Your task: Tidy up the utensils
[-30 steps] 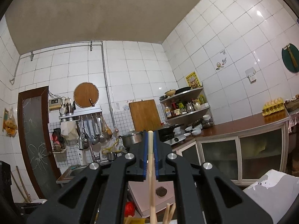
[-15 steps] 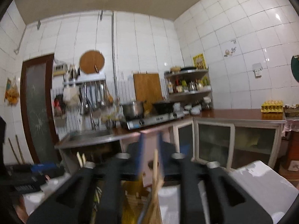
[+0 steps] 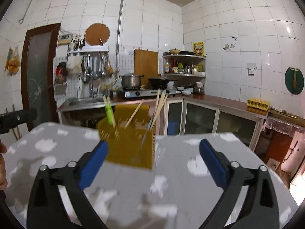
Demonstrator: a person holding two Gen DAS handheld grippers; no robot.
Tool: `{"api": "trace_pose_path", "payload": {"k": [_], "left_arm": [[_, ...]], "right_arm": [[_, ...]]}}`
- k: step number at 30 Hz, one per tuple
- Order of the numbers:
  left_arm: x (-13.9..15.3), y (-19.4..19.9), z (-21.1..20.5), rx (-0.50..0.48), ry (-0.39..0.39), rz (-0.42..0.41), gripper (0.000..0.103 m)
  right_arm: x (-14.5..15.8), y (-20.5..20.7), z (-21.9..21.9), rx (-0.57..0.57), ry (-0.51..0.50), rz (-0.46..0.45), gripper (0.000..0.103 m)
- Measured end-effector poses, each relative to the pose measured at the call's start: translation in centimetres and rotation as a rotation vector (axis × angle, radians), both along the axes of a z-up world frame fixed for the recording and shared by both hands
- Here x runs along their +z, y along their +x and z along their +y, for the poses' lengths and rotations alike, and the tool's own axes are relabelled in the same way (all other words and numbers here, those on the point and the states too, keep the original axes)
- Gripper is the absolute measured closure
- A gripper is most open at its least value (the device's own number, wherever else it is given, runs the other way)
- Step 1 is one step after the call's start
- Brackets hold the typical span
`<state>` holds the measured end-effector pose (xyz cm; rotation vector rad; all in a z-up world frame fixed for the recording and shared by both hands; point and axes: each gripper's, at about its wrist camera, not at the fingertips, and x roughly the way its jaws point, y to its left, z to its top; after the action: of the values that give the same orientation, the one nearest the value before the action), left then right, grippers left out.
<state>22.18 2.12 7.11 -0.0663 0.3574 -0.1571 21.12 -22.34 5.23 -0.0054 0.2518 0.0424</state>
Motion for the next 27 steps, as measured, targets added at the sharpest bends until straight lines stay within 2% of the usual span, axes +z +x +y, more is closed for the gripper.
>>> {"api": "trace_pose_path", "payload": {"k": [4,8,13,15,20,27], "left_arm": [[-2.3,-4.4,-1.1,0.022,0.078,-0.033,0.005],[-4.1,-6.8,-1.4,0.049,0.090,-0.058,0.005],[-6.1,-7.0,-1.0,0.091,0.126,-0.059,0.005],[-7.1,-6.9,-0.9,0.100,0.145,-0.055,0.005],[-8.3,-7.2,-1.0,0.101,0.139,-0.070,0.005],[-8.1,-7.4,-0.4,0.118,0.104,-0.078,0.005]], "right_arm": [[-1.9,-3.2,0.6,-0.001,0.021,0.044,0.004],[-3.2,-5.2,0.7,-0.011,0.078,0.071,0.004],[-4.7,-5.8,1.4,-0.027,0.019,0.073,0.004],[-5.3,-6.1,1.4,-0.023,0.033,0.070,0.004],[-5.8,-6.4,1.5,-0.033,0.032,0.043,0.004],[-5.6,-6.6,1.8,-0.035,0.017,0.026,0.004]]}}
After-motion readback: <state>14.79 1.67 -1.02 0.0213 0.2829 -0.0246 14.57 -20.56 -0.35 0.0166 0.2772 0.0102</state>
